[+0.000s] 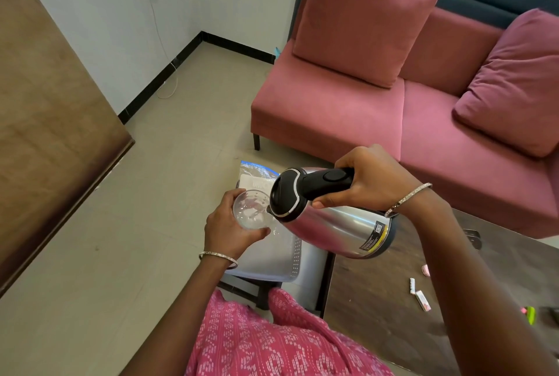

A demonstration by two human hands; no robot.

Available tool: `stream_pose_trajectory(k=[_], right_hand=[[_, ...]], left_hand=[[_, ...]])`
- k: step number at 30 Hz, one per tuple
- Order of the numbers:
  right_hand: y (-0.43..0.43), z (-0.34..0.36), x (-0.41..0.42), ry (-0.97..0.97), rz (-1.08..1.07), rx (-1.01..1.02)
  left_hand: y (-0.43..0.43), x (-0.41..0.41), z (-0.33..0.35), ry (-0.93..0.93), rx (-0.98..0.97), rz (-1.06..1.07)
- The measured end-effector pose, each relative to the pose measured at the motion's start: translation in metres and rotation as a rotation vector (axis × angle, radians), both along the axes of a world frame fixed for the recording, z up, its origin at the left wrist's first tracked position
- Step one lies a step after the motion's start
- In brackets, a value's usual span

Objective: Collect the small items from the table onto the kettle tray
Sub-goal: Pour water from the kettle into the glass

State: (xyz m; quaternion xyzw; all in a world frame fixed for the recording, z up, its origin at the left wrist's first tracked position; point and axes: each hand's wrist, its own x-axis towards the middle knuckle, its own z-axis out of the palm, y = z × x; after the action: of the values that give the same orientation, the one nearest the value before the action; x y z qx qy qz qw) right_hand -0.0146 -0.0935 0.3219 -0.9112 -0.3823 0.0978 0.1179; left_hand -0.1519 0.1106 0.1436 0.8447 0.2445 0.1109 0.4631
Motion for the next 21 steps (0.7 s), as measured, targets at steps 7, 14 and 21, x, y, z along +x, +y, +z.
stream_pose_trajectory(k=[7,14,21], right_hand=[[0.0007,0.0005,-0.0012,-0.004,-0.004,0.006],[0.0001,-0.0002,-0.0029,0.005,-0.006,0.01],[0.0002,-0.0024,-0.001,0.01,-0.007,-0.005]], left_hand=[[0.0006,-0.0009,-0.0007,-0.005,-0.008,0.004],[0.0007,-0.0006,-0.0016,0.003,-0.02,0.009],[0.0012,0.0013,-0.0014,0.01,-0.02,0.008]])
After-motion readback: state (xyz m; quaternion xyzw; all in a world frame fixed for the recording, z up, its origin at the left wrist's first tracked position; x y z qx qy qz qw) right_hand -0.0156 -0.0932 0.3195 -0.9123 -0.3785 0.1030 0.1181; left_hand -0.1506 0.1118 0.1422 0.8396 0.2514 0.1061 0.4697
